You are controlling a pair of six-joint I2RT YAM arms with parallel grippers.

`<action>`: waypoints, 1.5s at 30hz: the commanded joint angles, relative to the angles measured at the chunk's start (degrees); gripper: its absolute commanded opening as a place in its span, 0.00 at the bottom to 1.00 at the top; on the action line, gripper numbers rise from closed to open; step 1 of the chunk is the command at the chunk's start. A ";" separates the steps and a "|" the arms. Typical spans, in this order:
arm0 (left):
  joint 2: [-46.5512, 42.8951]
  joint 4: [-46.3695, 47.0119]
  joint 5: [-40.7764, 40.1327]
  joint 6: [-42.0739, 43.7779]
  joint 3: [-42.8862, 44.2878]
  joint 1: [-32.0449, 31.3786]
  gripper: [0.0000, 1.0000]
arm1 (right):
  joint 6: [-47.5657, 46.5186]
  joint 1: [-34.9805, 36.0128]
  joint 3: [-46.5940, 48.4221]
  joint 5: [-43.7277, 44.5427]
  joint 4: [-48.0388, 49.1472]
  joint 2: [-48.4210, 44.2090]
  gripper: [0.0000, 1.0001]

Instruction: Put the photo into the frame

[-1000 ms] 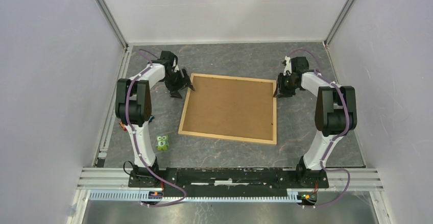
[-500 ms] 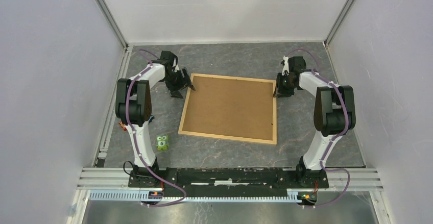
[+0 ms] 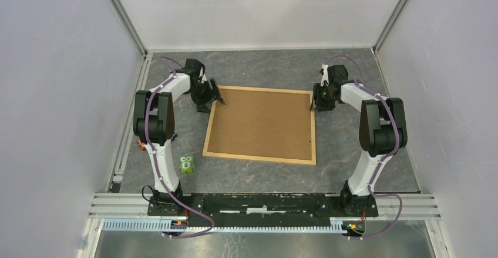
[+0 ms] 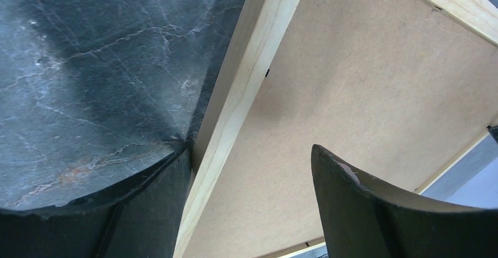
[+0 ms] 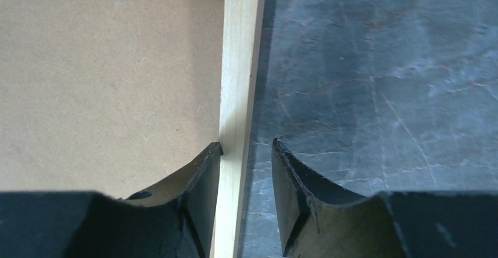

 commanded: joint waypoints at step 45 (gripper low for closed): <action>1.97 0.69 0.13 -0.94 -1.05 -0.42 0.81 | -2.85 4.44 11.24 6.67 -11.82 0.54 0.41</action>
